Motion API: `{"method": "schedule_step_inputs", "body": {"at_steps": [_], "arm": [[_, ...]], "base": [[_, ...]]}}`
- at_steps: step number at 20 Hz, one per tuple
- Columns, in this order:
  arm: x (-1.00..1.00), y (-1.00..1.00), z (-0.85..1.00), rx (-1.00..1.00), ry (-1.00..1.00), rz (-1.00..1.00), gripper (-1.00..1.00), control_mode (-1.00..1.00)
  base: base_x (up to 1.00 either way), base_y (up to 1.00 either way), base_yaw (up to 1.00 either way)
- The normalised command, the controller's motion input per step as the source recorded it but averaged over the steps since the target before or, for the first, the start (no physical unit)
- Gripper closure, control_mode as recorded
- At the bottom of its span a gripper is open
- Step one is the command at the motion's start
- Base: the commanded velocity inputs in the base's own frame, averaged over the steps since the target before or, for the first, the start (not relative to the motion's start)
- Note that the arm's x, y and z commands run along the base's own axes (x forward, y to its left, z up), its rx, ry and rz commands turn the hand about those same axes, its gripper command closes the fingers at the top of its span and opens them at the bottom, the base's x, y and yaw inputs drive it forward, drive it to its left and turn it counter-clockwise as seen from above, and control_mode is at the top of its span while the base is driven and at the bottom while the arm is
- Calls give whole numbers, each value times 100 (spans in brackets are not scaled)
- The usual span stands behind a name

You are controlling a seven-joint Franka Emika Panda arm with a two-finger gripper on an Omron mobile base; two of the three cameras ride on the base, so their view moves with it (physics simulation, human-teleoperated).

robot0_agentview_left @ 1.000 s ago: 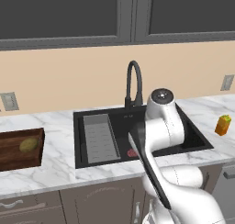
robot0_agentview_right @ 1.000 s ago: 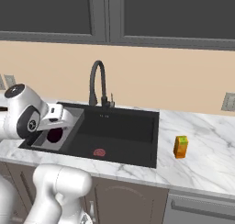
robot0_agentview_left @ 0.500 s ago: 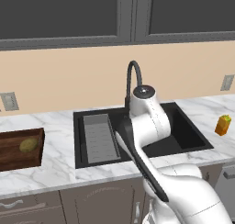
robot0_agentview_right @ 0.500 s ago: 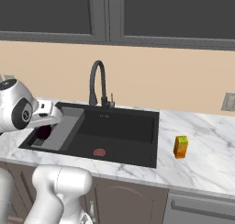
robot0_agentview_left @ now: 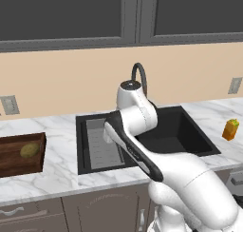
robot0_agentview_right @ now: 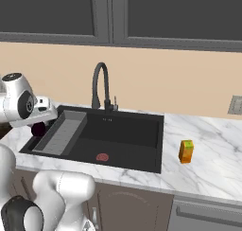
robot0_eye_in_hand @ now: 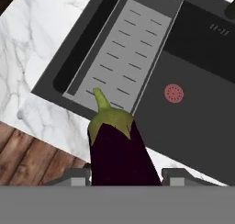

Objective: Pick up all produce items and place them in the sink. Turn on the sink faucet to wash them. Then turn the sink off and put them in the tray.

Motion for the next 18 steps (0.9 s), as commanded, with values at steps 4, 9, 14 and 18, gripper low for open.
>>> {"method": "schedule_step_inputs", "body": {"at_steps": [4,9,14,18], "arm": [[31,60,4,0,16,13,100,-100],[23,66,5,0,13,15,100,-100],[7,74,1,-5,3,17,100,-100],[0,79,0,-16,0,18,100,-100]], "base": [[0,0,0],[0,0,0],[0,0,0],[0,0,0]]}}
